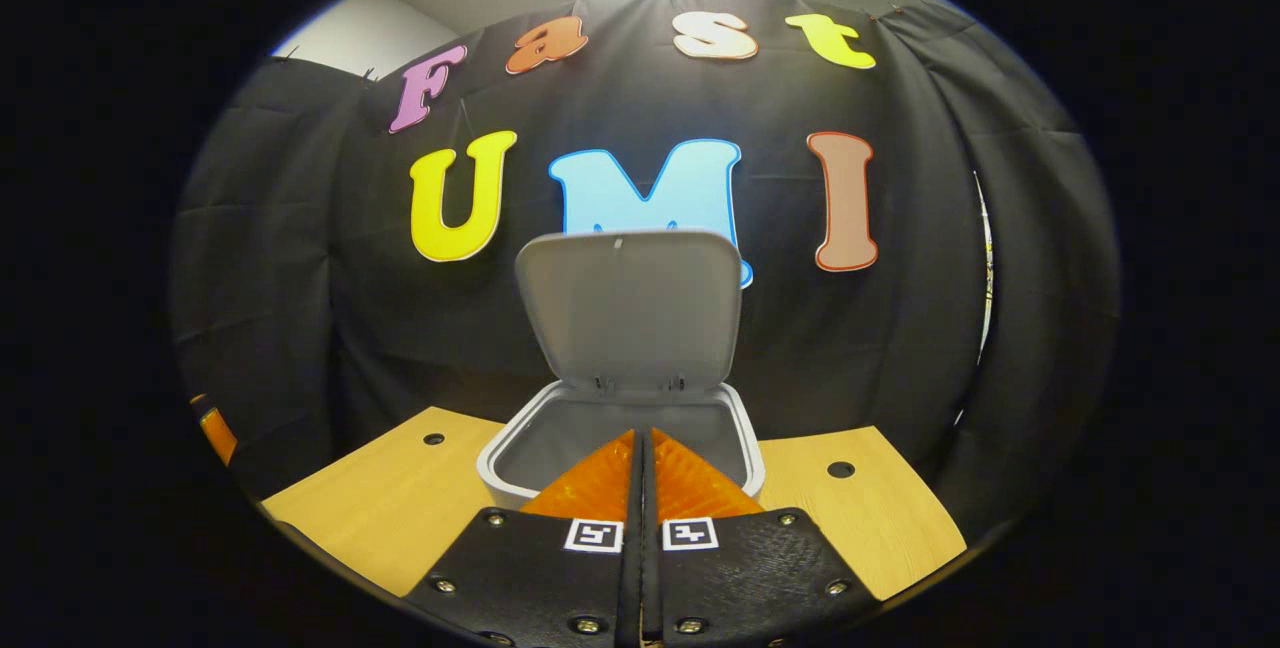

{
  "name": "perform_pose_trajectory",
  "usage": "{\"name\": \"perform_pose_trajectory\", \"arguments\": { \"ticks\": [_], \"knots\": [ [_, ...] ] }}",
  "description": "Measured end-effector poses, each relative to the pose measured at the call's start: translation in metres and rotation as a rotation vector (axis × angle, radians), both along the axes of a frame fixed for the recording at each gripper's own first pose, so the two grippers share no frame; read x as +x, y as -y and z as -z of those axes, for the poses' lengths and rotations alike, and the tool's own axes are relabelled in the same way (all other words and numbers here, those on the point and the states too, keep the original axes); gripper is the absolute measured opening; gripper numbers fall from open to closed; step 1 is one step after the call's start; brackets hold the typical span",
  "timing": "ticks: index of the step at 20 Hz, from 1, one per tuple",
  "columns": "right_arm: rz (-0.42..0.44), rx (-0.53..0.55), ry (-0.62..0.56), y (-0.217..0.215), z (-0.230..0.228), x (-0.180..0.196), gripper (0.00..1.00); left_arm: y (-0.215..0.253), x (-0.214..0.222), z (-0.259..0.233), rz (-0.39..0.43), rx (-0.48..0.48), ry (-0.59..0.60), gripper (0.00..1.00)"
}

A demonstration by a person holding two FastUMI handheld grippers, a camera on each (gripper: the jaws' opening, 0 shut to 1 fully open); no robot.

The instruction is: Press the lid of the desktop garbage bin to open it, pick up the crumpled paper on the desktop and throw it into the bin, then pick up the pop can on the desktop and drop it into the bin, and finally close the garbage bin lid.

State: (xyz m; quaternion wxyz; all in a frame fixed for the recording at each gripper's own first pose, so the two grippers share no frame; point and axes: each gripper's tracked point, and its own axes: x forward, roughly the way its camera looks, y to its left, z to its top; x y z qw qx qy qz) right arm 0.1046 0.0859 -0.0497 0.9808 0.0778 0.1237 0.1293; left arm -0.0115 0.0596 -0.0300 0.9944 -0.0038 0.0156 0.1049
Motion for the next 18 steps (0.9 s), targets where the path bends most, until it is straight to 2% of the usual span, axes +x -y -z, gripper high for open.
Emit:
{"name": "perform_pose_trajectory", "arguments": {
  "ticks": [5,11,18],
  "knots": [
    [0.055,-0.031,0.038,0.024,-0.012,-0.025,0.00,-0.001,0.003,0.007,0.023,0.015,-0.019,0.95],
    [0.110,-0.055,0.150,0.056,-0.042,-0.073,0.00,-0.003,0.002,0.024,0.051,0.003,-0.035,0.96],
    [0.139,-0.080,0.181,0.070,-0.051,-0.115,0.00,-0.005,-0.012,0.057,0.094,-0.007,-0.097,0.96]
  ]
}}
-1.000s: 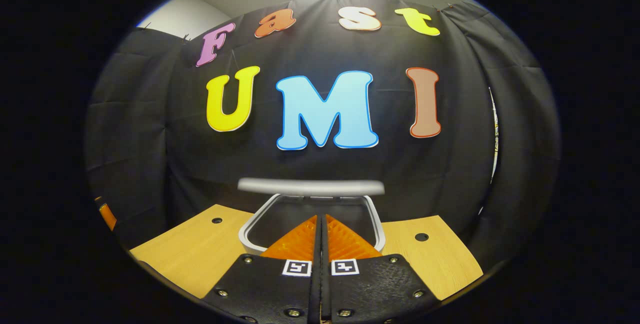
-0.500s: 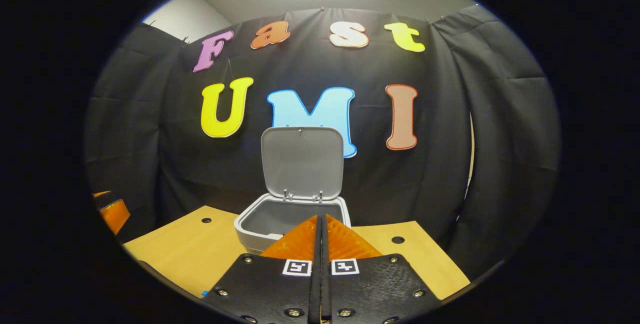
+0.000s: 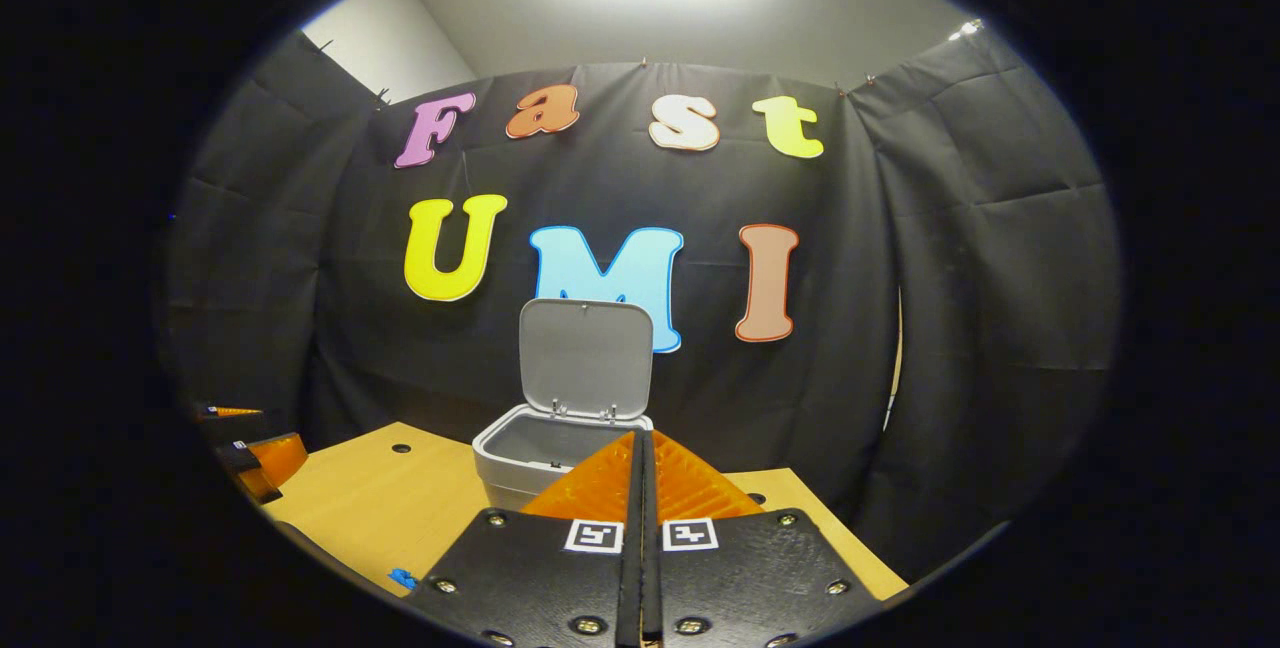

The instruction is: Press the lid of the desktop garbage bin to open it, pick up the crumpled paper on the desktop and throw it into the bin, then pick up the pop can on the desktop and drop it into the bin, and finally close the garbage bin lid.

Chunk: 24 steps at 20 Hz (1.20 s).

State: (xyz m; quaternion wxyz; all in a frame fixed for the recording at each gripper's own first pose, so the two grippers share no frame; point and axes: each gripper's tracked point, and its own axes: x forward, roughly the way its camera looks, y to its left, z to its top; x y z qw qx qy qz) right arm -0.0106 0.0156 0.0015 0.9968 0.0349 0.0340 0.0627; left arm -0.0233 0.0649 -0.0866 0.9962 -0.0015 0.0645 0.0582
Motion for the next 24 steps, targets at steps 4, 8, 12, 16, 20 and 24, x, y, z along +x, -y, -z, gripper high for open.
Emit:
{"name": "perform_pose_trajectory", "arguments": {
  "ticks": [4,8,12,16,20,24],
  "knots": [
    [-0.016,0.004,-0.026,-0.009,0.008,-0.012,0.00,-0.003,-0.007,0.004,0.008,0.001,-0.008,0.96],
    [-0.029,0.034,-0.038,-0.015,0.010,-0.016,0.01,-0.006,-0.009,0.008,0.008,0.008,-0.016,0.96],
    [-0.016,0.024,-0.037,-0.011,0.012,-0.019,0.27,-0.009,-0.013,0.020,0.000,0.005,-0.036,0.96],
    [0.018,0.052,-0.034,-0.003,0.010,-0.021,0.50,-0.008,-0.012,0.033,0.011,0.009,-0.068,0.96],
    [0.026,0.058,-0.023,0.002,0.006,-0.019,0.55,-0.002,-0.007,0.066,0.043,-0.019,-0.138,0.96],
    [0.041,0.031,-0.008,0.007,0.003,-0.020,0.66,0.007,-0.003,0.104,0.071,-0.028,-0.217,0.96]
  ]
}}
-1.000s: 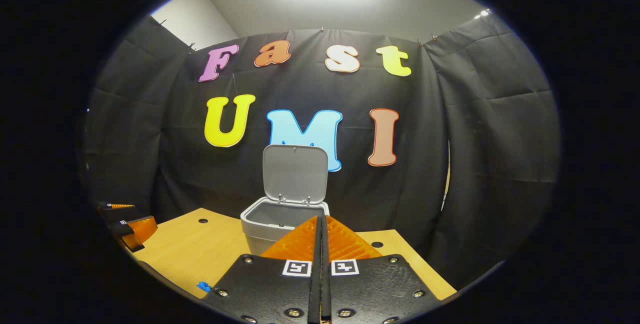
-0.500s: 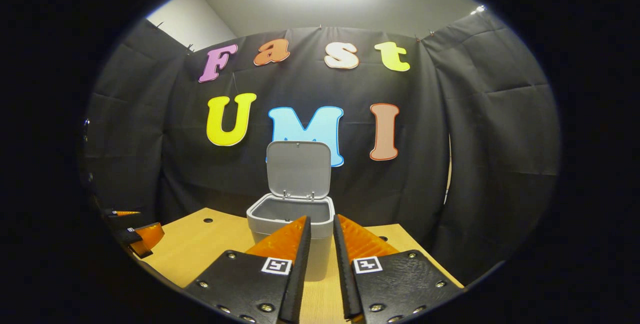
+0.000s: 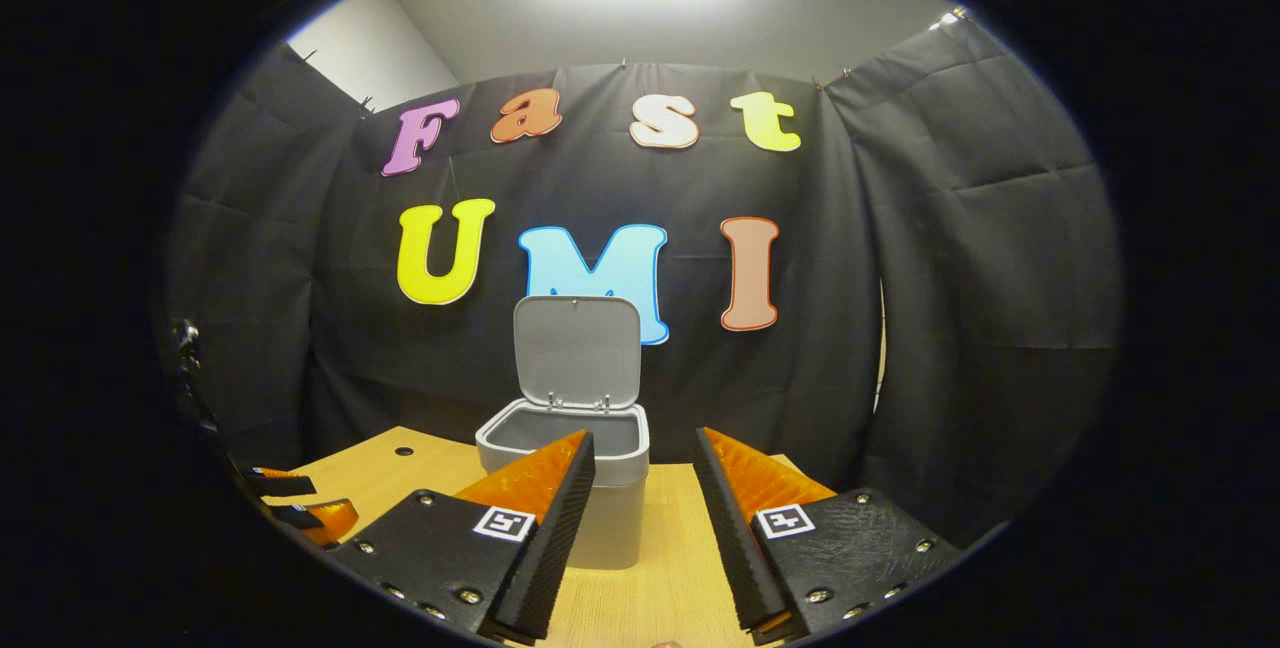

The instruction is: Press the lid of the desktop garbage bin to open it, pick up the crumpled paper on the desktop and throw it into the bin, then pick up the pop can on the desktop and drop it into the bin, and finally close the garbage bin lid.

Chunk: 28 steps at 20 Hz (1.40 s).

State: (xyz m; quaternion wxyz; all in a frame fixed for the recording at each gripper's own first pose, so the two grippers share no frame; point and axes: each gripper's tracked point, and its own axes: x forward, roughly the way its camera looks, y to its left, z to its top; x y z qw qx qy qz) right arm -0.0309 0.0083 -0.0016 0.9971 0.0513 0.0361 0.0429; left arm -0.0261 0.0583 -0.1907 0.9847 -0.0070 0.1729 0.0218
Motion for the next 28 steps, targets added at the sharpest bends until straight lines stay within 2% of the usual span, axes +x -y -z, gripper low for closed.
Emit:
{"name": "perform_pose_trajectory", "arguments": {
  "ticks": [3,4,6,13,21,22,23,25,26,27,28],
  "knots": [
    [0.012,-0.020,-0.003,0.003,0.003,-0.001,0.66,0.005,-0.004,0.038,0.014,0.003,-0.075,0.96],
    [0.008,-0.022,-0.006,0.002,0.003,-0.002,0.69,0.005,-0.005,0.052,0.018,0.005,-0.104,0.96],
    [0.013,-0.019,-0.007,0.002,0.004,-0.003,0.85,0.007,-0.008,0.078,0.021,0.018,-0.165,0.96],
    [0.020,-0.020,-0.023,0.002,0.010,-0.002,0.85,0.005,-0.020,0.167,0.037,0.034,-0.381,0.97],
    [-0.012,-0.034,-0.067,-0.009,0.022,-0.004,0.85,0.008,-0.013,0.210,0.079,0.053,-0.459,0.97],
    [-0.012,-0.032,-0.065,-0.009,0.020,-0.004,0.85,0.009,-0.013,0.213,0.080,0.049,-0.467,0.90],
    [-0.012,-0.031,-0.066,-0.009,0.021,-0.005,0.85,0.009,-0.013,0.216,0.082,0.046,-0.475,0.92],
    [-0.005,-0.031,-0.069,-0.007,0.022,-0.006,0.85,0.010,-0.013,0.223,0.085,0.042,-0.488,0.86],
    [-0.001,-0.031,-0.073,-0.006,0.023,-0.006,0.85,0.008,-0.014,0.223,0.081,0.044,-0.493,0.78],
    [0.002,-0.031,-0.079,-0.004,0.026,-0.006,0.85,0.007,-0.015,0.225,0.079,0.045,-0.495,0.82],
    [0.005,-0.030,-0.085,-0.002,0.028,-0.006,0.85,0.007,-0.016,0.228,0.074,0.043,-0.498,0.75]
  ]
}}
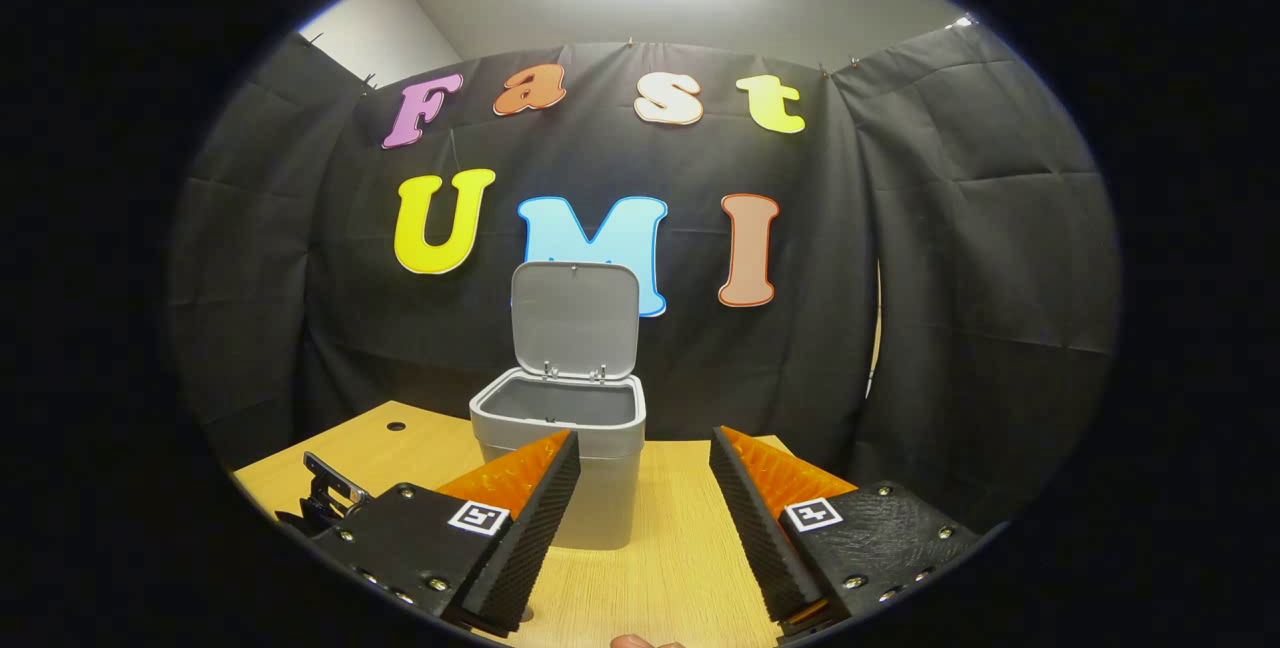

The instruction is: Press the lid of the desktop garbage bin to open it, pick up the crumpled paper on the desktop and throw it into the bin, then pick up the pop can on the desktop and drop it into the bin, and finally close the garbage bin lid.

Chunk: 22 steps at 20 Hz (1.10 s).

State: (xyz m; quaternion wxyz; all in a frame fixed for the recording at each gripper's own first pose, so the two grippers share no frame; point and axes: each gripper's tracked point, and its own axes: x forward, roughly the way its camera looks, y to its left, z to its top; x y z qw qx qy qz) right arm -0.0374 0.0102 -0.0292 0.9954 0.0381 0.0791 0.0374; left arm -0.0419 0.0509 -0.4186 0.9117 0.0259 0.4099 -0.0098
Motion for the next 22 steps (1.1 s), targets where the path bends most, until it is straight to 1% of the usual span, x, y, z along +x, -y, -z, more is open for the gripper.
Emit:
{"name": "perform_pose_trajectory", "arguments": {
  "ticks": [1,2,3,4,5,6,7,8,9,10,11,14,17,19,20,22],
  "knots": [
    [0.004,0.002,-0.007,0.003,0.002,0.000,0.85,-0.001,0.000,0.001,-0.009,0.001,-0.001,0.69],
    [0.009,0.005,-0.012,0.004,0.003,0.000,0.81,-0.002,0.000,0.003,-0.019,-0.004,-0.002,0.64],
    [0.012,0.009,-0.018,0.005,0.005,-0.001,0.85,-0.002,-0.001,0.004,-0.025,-0.012,-0.005,0.57],
    [0.014,0.013,-0.022,0.006,0.005,0.000,0.85,-0.003,-0.002,0.006,-0.035,-0.013,-0.008,0.54],
    [0.015,0.017,-0.025,0.007,0.007,0.000,0.85,-0.003,-0.003,0.007,-0.037,-0.022,-0.013,0.44],
    [0.015,0.019,-0.024,0.007,0.006,0.000,0.85,-0.002,-0.005,0.007,-0.034,-0.028,-0.016,0.45],
    [0.016,0.017,-0.025,0.007,0.007,0.001,0.85,-0.006,-0.004,0.005,-0.050,-0.015,-0.005,0.45],
    [0.014,0.016,-0.023,0.007,0.007,0.001,0.85,-0.007,-0.004,0.005,-0.053,-0.029,-0.007,0.31],
    [0.014,0.015,-0.022,0.008,0.007,0.001,0.85,-0.005,-0.006,0.004,-0.055,-0.044,-0.011,0.31],
    [0.011,0.018,-0.023,0.008,0.008,0.002,0.85,-0.012,-0.005,0.004,-0.087,-0.022,-0.004,0.29],
    [0.006,0.020,-0.025,0.006,0.010,0.002,0.85,-0.012,-0.006,0.002,-0.093,-0.031,-0.003,0.19],
    [0.001,0.026,-0.025,0.006,0.011,0.004,0.85,-0.010,-0.006,-0.009,-0.093,-0.027,0.029,0.19],
    [-0.005,0.035,-0.024,0.005,0.013,0.005,0.85,-0.002,-0.004,-0.018,-0.072,-0.026,0.052,0.19],
    [-0.006,0.039,-0.025,0.006,0.014,0.005,0.85,0.001,-0.001,-0.024,-0.063,-0.027,0.067,0.21],
    [-0.007,0.040,-0.025,0.007,0.014,0.005,0.85,0.003,0.000,-0.028,-0.058,-0.029,0.073,0.19],
    [-0.001,0.038,-0.024,0.010,0.014,0.006,0.85,0.004,0.003,-0.037,-0.052,-0.026,0.094,0.19]
  ]
}}
